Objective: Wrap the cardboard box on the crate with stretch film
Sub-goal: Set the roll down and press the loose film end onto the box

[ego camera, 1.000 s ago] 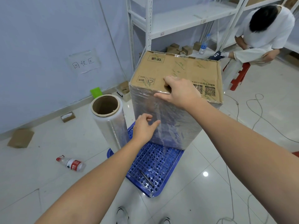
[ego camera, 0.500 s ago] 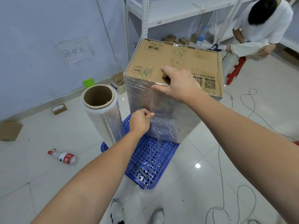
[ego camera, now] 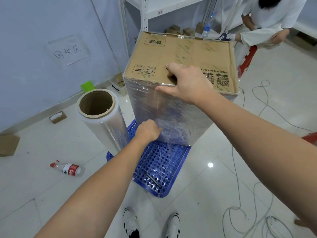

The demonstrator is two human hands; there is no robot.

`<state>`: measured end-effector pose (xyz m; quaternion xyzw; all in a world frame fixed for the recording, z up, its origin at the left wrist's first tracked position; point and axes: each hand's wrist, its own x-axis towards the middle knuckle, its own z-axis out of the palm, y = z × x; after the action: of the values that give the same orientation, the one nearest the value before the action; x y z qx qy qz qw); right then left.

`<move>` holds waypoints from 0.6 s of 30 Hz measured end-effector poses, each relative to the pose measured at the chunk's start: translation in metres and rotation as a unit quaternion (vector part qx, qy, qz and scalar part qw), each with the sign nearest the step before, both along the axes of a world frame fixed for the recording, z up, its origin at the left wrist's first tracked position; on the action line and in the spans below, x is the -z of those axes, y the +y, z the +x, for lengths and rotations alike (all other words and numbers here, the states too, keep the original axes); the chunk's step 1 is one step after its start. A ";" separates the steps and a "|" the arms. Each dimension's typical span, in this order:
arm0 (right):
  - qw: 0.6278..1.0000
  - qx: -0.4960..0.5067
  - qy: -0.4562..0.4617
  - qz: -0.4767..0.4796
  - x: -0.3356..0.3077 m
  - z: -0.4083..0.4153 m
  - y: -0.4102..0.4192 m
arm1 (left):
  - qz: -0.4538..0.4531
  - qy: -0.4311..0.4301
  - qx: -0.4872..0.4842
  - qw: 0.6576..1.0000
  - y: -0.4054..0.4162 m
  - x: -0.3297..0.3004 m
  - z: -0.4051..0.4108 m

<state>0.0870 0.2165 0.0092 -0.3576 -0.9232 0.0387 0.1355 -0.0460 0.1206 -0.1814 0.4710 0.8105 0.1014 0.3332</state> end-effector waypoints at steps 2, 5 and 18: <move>1.000 0.001 0.003 0.001 0.000 0.000 0.000 | -0.045 0.008 0.028 0.999 -0.001 0.008 0.005; 1.000 -0.001 0.010 0.008 0.002 0.000 0.001 | -0.047 0.010 0.028 0.998 -0.003 0.024 0.012; 1.000 -0.007 0.025 0.014 0.003 -0.001 0.001 | 0.043 0.028 0.001 0.999 0.008 0.051 -0.005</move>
<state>0.0860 0.2170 0.0063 -0.3476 -0.9226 0.0354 0.1633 -0.0513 0.1286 -0.2321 0.4886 0.8138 0.1223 0.2899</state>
